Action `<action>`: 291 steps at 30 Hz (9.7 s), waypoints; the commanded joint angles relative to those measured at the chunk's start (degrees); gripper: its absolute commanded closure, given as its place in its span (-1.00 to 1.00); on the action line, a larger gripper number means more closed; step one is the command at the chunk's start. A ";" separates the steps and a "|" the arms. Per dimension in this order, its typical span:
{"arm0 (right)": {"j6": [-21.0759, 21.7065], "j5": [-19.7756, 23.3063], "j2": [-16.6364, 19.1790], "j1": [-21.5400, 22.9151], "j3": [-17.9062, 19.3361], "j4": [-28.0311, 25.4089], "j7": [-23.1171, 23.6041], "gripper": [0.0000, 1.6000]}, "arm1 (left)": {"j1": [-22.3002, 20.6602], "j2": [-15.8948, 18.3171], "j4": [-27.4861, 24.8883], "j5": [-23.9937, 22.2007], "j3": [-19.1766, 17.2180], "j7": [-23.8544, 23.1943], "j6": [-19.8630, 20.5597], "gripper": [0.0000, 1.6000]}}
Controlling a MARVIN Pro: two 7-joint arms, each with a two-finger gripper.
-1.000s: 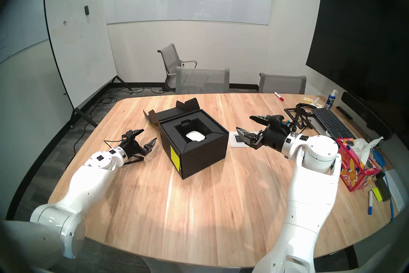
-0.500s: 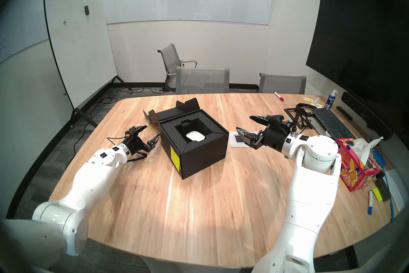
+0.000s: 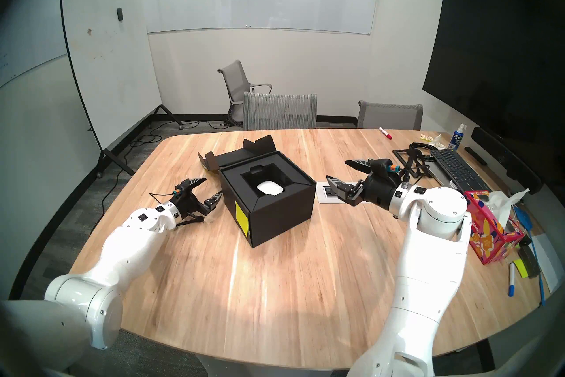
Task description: Open the box and place the mouse inside
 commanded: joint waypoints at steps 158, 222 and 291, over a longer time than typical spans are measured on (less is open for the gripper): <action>-0.69 -1.96 -1.86 2.15 1.62 -1.09 2.01 -1.00 | -3.41 -8.87 3.00 -7.67 -7.28 -6.15 14.37 -1.00; -1.05 -2.78 -2.53 2.58 2.26 -1.03 2.69 -1.00 | -6.55 -10.54 -1.46 -9.34 -8.70 -8.53 6.31 -1.00; -1.37 -3.59 -3.22 3.02 2.90 -1.03 3.38 -1.00 | -11.76 -5.42 0.24 -6.34 -8.73 -17.71 -6.67 -1.00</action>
